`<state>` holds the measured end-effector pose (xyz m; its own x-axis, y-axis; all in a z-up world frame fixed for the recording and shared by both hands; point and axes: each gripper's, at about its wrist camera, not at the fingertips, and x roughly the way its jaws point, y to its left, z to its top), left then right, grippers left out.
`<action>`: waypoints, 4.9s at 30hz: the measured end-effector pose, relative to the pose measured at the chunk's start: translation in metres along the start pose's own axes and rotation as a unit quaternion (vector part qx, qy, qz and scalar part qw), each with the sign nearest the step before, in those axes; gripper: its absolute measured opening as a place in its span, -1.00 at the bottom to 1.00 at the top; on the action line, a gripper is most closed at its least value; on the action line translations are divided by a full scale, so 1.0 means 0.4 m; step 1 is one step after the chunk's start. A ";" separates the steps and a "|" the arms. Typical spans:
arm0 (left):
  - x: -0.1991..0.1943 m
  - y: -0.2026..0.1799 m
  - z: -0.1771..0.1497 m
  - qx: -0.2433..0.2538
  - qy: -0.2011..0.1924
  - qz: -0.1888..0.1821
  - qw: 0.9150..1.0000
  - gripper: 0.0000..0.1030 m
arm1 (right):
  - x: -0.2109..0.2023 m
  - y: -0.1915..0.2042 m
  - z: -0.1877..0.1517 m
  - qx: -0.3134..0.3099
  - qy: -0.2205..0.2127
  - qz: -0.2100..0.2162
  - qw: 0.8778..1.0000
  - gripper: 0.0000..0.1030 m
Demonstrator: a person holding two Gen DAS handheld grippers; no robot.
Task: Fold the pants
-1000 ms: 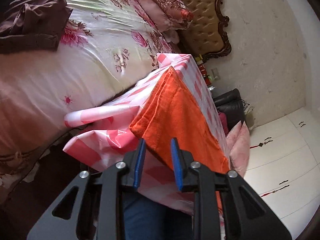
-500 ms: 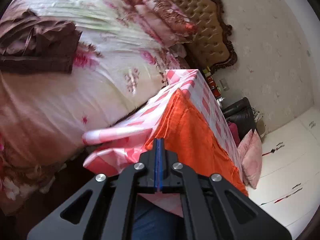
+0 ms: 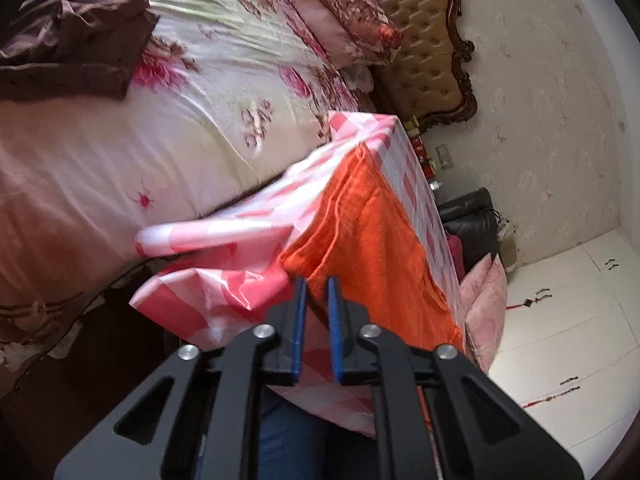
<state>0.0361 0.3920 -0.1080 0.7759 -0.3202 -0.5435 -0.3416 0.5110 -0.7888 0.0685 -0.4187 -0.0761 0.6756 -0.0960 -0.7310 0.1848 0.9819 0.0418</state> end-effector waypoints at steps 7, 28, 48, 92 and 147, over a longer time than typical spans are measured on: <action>-0.033 -0.037 0.009 0.036 -0.024 0.040 0.998 -0.92 | 0.000 0.000 0.001 0.000 0.000 0.000 1.000 -0.87; 0.195 -0.250 0.193 0.211 0.024 0.119 0.970 0.29 | -0.044 0.011 -0.023 -0.013 -0.004 0.003 1.000 -0.57; 0.405 -0.339 0.290 0.258 0.095 0.208 0.939 -0.48 | -0.130 -0.060 -0.049 0.064 -0.022 0.142 0.988 -0.95; 0.389 -0.833 -0.987 0.760 0.166 -0.115 0.618 -0.87 | -0.168 -0.097 -0.042 0.103 -0.038 0.137 0.984 -1.00; 0.864 -0.902 -0.442 0.659 0.288 -0.074 0.691 -0.50 | 0.258 0.637 0.341 -0.305 0.089 0.170 0.933 0.01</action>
<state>0.3336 -0.0440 -0.0619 0.2820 -0.5168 -0.8083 0.7919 0.6011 -0.1080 0.2826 -0.2009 -0.0481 0.4820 0.2140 -0.8497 -0.4965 0.8657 -0.0637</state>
